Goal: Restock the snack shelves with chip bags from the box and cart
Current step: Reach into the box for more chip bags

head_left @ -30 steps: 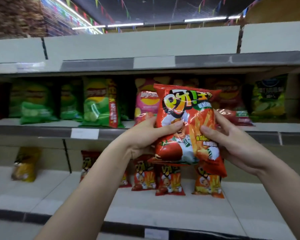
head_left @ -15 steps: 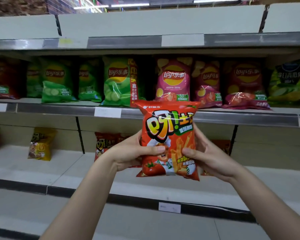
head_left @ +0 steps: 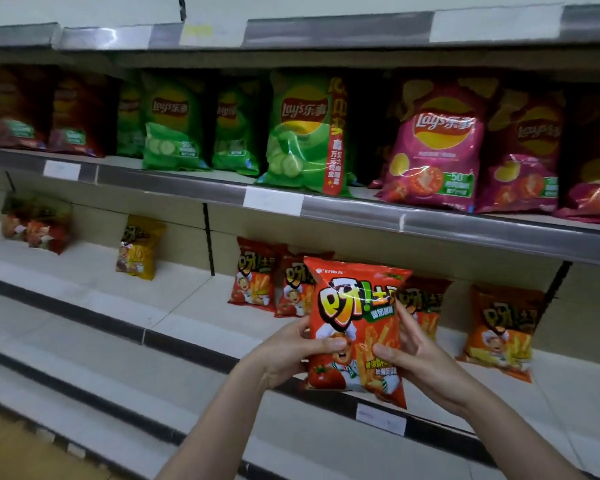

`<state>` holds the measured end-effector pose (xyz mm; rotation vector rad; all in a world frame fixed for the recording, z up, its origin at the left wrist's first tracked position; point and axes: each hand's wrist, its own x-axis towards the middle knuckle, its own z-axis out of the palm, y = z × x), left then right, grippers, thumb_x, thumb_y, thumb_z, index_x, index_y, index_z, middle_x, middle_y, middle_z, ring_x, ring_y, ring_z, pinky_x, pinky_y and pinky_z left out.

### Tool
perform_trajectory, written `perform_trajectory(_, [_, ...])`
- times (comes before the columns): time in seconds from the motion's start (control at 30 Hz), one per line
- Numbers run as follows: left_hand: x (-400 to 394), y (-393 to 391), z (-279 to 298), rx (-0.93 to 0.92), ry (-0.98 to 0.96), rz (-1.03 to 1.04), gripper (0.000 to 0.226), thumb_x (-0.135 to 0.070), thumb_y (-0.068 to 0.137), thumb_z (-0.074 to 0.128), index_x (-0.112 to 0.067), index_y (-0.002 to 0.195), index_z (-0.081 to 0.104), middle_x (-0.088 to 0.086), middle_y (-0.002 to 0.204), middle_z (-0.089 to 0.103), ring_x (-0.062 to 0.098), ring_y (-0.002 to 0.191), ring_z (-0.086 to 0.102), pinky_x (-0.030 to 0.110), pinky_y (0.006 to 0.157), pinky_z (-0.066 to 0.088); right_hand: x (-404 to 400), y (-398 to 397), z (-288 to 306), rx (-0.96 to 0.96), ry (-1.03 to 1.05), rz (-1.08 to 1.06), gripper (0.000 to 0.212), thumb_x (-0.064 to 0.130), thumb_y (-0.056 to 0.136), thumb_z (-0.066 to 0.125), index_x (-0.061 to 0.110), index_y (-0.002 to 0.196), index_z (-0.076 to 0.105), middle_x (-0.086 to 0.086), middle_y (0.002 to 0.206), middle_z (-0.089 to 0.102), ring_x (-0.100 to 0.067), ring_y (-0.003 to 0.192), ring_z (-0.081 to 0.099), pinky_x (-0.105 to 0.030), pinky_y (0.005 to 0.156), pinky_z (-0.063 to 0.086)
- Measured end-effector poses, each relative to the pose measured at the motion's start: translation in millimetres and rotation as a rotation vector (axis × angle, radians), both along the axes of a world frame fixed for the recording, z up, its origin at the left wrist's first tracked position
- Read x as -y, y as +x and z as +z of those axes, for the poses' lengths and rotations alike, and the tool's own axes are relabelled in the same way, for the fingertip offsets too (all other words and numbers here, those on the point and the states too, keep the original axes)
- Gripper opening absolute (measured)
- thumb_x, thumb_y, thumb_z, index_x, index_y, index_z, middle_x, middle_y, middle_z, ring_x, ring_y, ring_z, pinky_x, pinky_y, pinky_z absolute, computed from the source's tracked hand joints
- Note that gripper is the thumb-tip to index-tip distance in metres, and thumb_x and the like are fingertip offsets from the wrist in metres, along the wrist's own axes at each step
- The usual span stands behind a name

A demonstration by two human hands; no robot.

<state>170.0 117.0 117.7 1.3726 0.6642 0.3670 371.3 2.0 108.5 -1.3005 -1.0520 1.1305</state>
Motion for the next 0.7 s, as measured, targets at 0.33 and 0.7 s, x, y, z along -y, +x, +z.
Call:
perform_trajectory(0.33, [-85.1, -9.4, -38.7, -0.088, -0.064, 0.323, 0.082, -0.042, 0.057, 0.087, -0.011, 0.125, 0.051, 0.008, 0.114, 0.069, 0.024, 0.102, 0.068, 0.04, 0.092, 0.054, -114.0, -10.4, -39.7, 0.026, -0.104, 0.024, 0.091, 0.041, 0.064, 0.088, 0.021, 0.139, 0.04, -0.003, 0.127, 0.065, -0.02, 0.112, 0.065, -0.046, 0.1, 0.051])
perform_trajectory(0.7, [-203.7, -48.2, -95.3, -0.106, -0.016, 0.526, 0.05, -0.025, 0.081, 0.076, -0.013, 0.123, 0.052, 0.01, 0.115, 0.067, 0.025, 0.101, 0.065, 0.037, 0.088, 0.053, -255.9, -83.2, -98.2, 0.137, -0.18, -0.179, 0.057, 0.023, 0.081, 0.078, 0.016, 0.131, 0.051, -0.003, 0.127, 0.063, -0.02, 0.113, 0.063, -0.04, 0.096, 0.053])
